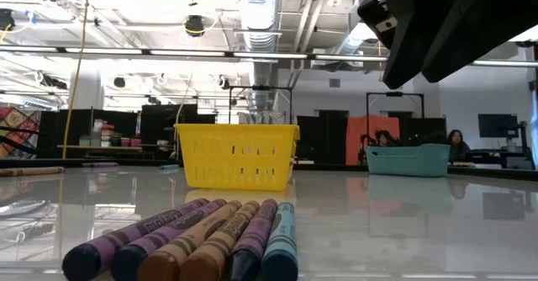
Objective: Sort crayons
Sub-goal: Put the light blue crayon into the orange basket
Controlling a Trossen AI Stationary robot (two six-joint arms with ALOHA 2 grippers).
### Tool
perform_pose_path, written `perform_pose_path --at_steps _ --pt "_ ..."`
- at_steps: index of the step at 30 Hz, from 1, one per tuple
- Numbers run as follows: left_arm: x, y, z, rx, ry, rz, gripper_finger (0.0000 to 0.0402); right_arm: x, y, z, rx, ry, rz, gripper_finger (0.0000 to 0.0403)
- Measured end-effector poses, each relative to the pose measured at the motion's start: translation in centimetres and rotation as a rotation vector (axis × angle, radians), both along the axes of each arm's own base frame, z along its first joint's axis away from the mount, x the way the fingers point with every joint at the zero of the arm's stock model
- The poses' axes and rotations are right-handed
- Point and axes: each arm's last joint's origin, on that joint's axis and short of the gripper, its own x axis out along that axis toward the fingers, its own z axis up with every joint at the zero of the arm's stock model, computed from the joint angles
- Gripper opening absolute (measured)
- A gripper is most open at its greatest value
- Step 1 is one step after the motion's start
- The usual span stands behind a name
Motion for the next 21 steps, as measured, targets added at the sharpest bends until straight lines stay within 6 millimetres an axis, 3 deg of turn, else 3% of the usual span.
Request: perform_pose_path --at_steps 13,21 --pt "-0.19 -0.47 -0.07 -0.022 -0.027 0.069 0.0023 0.13 -0.17 -0.01 0.008 0.001 -0.015 0.0132" --pt "-0.45 -0.26 -0.39 -0.002 0.041 0.107 0.0085 0.12 -0.18 -0.02 0.006 0.002 -0.014 0.0132"
